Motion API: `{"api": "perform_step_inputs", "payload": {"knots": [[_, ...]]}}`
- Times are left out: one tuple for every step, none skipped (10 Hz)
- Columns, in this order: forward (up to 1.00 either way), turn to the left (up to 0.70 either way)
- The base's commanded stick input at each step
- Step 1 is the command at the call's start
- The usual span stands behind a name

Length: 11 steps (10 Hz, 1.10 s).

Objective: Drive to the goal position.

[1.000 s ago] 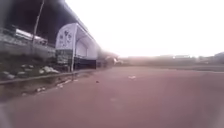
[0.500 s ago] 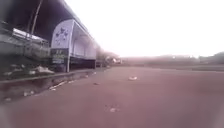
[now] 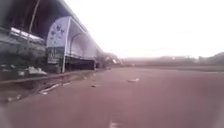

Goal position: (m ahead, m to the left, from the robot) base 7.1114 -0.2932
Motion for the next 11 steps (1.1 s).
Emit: {"api": "perform_step_inputs", "payload": {"knots": [[0.7,0.0],[0.7,-0.09],[0.7,-0.34],[0.7,-0.35],[0.7,0.0],[0.7,-0.01],[0.7,-0.09],[0.7,-0.22],[0.7,-0.31],[0.7,-0.06],[0.7,-0.1]]}}
